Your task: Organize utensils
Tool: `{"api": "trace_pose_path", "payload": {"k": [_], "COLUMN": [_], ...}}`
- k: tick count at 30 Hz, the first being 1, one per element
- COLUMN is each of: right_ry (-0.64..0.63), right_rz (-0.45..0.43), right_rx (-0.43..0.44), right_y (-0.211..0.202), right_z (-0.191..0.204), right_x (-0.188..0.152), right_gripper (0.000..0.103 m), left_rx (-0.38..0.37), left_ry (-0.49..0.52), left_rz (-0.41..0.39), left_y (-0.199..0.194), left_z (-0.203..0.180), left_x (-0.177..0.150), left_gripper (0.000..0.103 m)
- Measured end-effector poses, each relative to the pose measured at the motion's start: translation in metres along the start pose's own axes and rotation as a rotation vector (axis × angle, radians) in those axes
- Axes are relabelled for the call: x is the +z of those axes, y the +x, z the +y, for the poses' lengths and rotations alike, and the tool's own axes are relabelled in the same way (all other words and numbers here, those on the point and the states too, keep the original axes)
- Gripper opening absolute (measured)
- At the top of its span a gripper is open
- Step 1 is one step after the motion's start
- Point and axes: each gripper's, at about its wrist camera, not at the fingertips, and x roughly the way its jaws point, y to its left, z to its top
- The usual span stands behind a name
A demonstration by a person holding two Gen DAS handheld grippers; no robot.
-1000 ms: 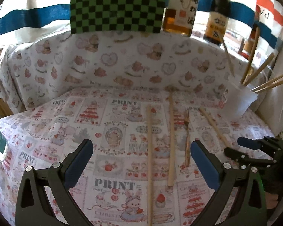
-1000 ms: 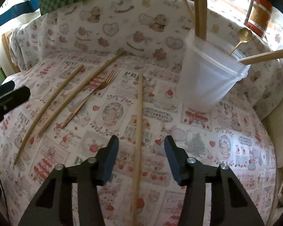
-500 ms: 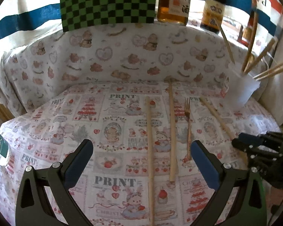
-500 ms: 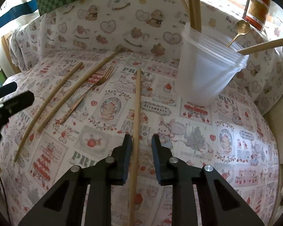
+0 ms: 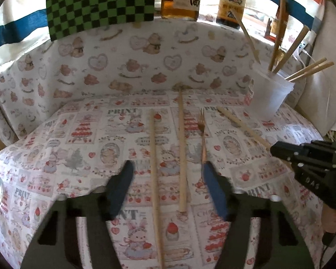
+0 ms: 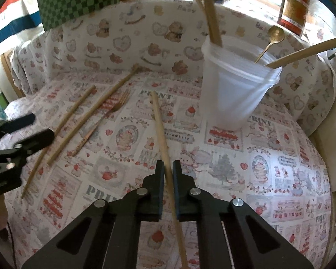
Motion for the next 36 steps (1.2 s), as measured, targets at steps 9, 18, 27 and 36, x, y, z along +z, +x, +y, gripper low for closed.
{"api": "trace_pose_path", "payload": {"k": [9,18,27,36], "right_ry": [0.046,0.050,0.041,0.064], "right_rz": [-0.059,-0.086,-0.065,-0.050], "right_rx": [0.058,0.070,0.045,0.045], "right_y": [-0.024,-0.034,-0.024,-0.019], "right_z": [-0.011,-0.011,-0.008,-0.013], "right_x": [0.004,0.004,0.003,0.002], "right_gripper": [0.008,0.008,0.008,0.008], "left_rx": [-0.049,-0.027,-0.003,-0.038], "left_ry": [-0.040,0.020,0.079,0.010], "left_rz": [0.011,0.143,0.180,0.011], "left_y": [-0.005,0.014,0.017,-0.016], "left_z": [0.009,-0.005,-0.019,-0.009], "left_x": [0.000,-0.007,-0.010,0.000], "left_gripper": [0.033,0.016,0.015,0.006]}}
